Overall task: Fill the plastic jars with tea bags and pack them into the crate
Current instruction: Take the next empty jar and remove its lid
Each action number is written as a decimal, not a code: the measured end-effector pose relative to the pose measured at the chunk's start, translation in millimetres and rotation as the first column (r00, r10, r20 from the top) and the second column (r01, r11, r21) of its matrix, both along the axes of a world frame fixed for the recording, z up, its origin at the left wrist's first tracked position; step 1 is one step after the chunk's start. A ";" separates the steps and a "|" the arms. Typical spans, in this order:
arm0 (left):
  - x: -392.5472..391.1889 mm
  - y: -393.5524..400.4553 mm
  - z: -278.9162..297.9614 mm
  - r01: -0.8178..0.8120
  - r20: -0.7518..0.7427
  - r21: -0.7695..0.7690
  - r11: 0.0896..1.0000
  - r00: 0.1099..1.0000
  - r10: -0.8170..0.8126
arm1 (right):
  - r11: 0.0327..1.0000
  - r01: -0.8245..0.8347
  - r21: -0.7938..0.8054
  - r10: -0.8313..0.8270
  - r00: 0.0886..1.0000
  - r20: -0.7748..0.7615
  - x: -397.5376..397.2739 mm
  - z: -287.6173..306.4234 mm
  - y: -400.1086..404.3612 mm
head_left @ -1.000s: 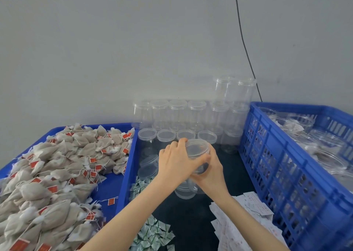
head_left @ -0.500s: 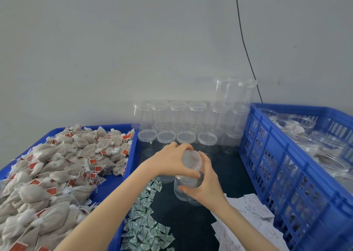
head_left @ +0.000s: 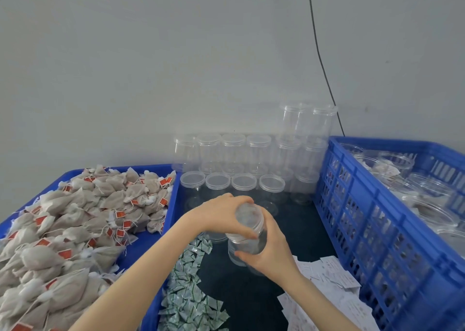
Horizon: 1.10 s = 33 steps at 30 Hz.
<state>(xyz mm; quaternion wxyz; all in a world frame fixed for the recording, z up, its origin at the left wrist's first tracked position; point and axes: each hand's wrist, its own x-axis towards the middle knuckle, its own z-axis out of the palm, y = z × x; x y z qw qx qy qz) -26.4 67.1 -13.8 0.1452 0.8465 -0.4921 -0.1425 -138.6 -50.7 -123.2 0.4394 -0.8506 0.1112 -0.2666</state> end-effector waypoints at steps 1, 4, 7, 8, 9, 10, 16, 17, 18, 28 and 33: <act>-1.9 -1.1 -1.9 -0.070 0.021 -0.021 0.997 0.997 0.071 | 1.000 0.012 -0.007 -0.012 1.000 0.011 0.2 -0.4 0.6; -1.7 -3.5 -4.7 -0.147 -0.001 -0.088 0.985 0.989 0.147 | 0.999 0.039 -0.017 -0.038 0.999 0.015 -0.3 -1.4 -0.2; 6.1 -1.9 -4.1 -0.099 -0.047 -0.074 0.992 0.994 0.096 | 0.998 0.060 0.005 -0.060 0.998 0.010 -1.4 -2.3 -3.3; 10.8 -1.3 -4.4 -0.095 -0.058 -0.081 0.992 0.994 0.090 | 0.998 0.070 0.010 -0.070 0.997 0.012 -1.7 -3.3 -5.0; 16.3 -1.1 -6.0 -0.105 -0.071 -0.095 0.990 0.993 0.098 | 0.996 0.082 0.019 -0.083 0.996 0.018 -2.1 -4.8 -7.1; 22.2 -1.5 -8.7 -0.130 -0.085 -0.112 0.985 0.989 0.121 | 0.995 0.097 0.036 -0.098 0.995 0.025 -2.6 -6.9 -9.1; 62.2 -14.3 -43.5 -0.361 -0.141 -0.059 0.931 0.926 0.350 | 0.959 0.153 0.238 -0.163 0.986 0.023 -7.6 -21.6 -17.9; 67.9 -17.9 -49.8 -0.386 -0.163 -0.055 0.921 0.913 0.373 | 0.954 0.155 0.258 -0.164 0.986 0.015 -8.5 -23.7 -18.4; 72.9 -21.7 -56.0 -0.408 -0.178 -0.054 0.911 0.902 0.393 | 0.951 0.153 0.270 -0.162 0.987 0.009 -9.1 -25.5 -18.3; 95.0 -38.9 -104.9 -0.532 -0.111 -0.055 0.845 0.844 0.524 | 0.957 0.047 0.286 -0.049 0.999 -0.001 -15.1 -28.7 3.9; 97.3 -36.7 -112.7 -0.533 -0.115 -0.050 0.845 0.843 0.525 | 0.962 0.021 0.272 -0.018 1.000 -0.014 -10.5 -32.1 13.9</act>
